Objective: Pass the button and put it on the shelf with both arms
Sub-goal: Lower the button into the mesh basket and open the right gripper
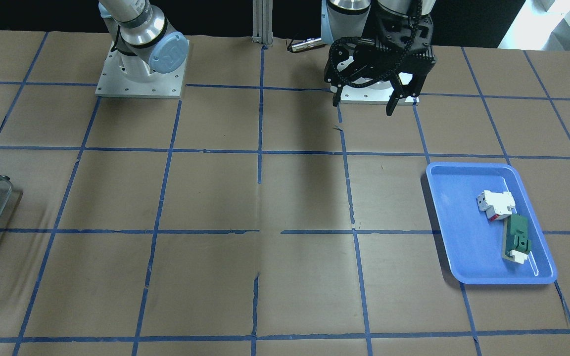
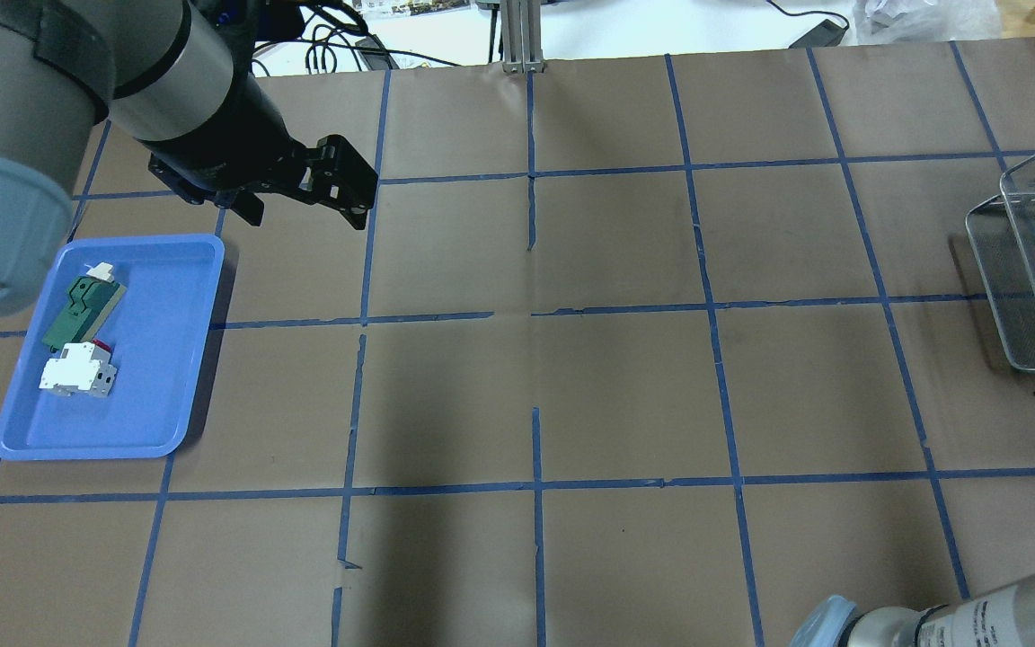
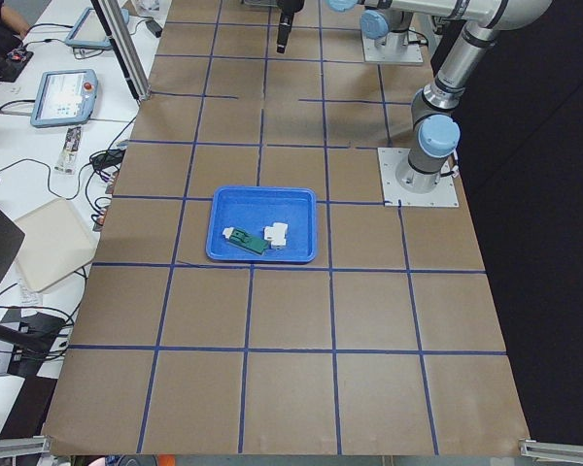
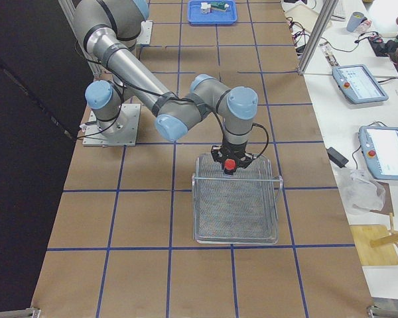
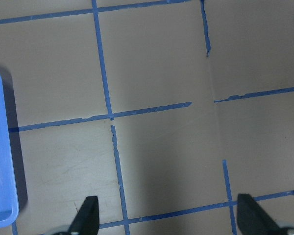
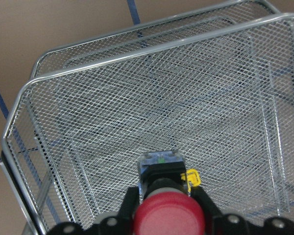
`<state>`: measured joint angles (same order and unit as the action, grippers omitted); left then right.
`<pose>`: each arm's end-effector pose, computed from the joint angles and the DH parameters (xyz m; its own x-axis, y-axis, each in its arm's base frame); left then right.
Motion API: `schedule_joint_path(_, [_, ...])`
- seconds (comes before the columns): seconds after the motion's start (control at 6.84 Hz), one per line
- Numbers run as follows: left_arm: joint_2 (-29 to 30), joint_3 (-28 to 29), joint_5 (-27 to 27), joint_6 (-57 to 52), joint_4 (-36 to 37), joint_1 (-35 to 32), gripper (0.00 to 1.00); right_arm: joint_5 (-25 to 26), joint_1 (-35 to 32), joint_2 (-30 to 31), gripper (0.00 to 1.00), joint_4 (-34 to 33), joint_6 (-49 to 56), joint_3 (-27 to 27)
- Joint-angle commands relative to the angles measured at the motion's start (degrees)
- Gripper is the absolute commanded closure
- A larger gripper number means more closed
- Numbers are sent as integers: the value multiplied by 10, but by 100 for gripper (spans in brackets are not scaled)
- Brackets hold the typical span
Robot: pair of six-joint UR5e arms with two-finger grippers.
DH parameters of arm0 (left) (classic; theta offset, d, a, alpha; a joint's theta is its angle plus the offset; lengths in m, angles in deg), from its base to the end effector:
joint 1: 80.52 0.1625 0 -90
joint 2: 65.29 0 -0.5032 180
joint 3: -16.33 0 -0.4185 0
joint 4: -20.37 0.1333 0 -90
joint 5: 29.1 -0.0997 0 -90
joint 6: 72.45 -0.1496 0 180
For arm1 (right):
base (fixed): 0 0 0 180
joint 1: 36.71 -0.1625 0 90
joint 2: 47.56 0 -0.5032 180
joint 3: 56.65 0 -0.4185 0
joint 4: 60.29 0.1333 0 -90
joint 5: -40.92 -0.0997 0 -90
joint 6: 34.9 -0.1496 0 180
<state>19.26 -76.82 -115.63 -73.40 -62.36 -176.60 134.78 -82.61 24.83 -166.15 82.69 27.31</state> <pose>-0.1938 -0.4757 0.5495 -0.9896 0.1320 0.0569 0.1209 0.9785 -0.1672 -0.3797 -0.5689 0.4168 -0.2848 -0.9579 0.0352 -0.9533 0.2869 0.0941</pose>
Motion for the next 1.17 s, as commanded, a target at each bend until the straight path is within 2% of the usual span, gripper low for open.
schedule_joint_path(0.0, [4,-2,2,-4,26,7,0,-3,-1,2,55,16,-4,1])
schedule_joint_path(0.15, [7,-3,2,-3,41,9,0,-3,-1,-2,52,15,-4,1])
schedule_joint_path(0.29, [6,-3,0,-3,41,10,0,-4,-1,-3,18,15,-4,1])
schedule_joint_path(0.44, [6,-2,0,-3,41,13,0,-4,-1,-5,0,15,-4,2])
schedule_joint_path(0.73, [6,-3,1,-3,41,12,0,-14,-3,6,0,19,-12,-2])
schedule_joint_path(1.02, [6,0,2,-3,41,10,0,-15,-24,56,0,72,-68,-3])
